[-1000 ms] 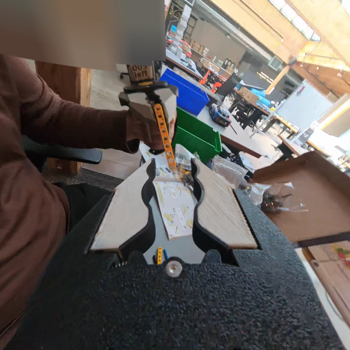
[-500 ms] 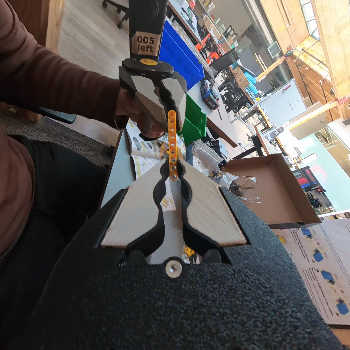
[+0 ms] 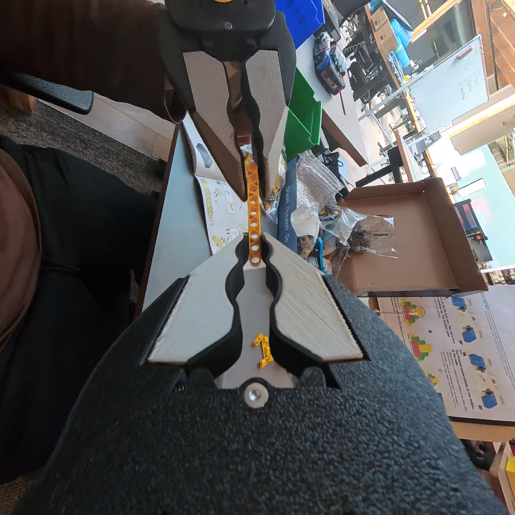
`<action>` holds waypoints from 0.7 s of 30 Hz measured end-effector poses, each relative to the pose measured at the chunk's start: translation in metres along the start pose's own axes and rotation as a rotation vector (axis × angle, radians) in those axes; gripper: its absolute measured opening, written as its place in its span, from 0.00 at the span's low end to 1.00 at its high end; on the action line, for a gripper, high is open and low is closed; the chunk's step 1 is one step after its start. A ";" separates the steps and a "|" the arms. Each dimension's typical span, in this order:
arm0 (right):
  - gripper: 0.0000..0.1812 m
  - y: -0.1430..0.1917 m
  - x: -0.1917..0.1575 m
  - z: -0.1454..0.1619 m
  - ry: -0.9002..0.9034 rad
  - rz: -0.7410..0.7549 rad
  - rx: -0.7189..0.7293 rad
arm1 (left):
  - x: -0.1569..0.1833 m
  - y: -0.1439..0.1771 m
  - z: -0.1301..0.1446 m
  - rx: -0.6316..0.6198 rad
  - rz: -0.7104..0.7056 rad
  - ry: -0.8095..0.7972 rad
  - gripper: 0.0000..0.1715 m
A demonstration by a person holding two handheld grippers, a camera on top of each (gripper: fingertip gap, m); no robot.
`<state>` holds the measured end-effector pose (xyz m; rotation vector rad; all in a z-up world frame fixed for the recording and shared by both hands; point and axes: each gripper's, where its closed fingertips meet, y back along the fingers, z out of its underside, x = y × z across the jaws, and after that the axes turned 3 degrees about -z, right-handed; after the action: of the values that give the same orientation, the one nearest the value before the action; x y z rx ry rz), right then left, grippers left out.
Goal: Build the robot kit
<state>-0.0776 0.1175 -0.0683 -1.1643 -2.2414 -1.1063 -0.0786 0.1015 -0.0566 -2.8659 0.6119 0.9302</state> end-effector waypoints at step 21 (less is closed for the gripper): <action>0.06 0.005 -0.006 -0.031 -0.007 0.010 0.144 | 0.007 -0.004 -0.005 0.031 0.033 -0.013 0.03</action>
<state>-0.0707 0.0919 -0.0504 -1.1203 -2.2765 -0.9220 -0.0693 0.1017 -0.0571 -2.8293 0.6678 0.9344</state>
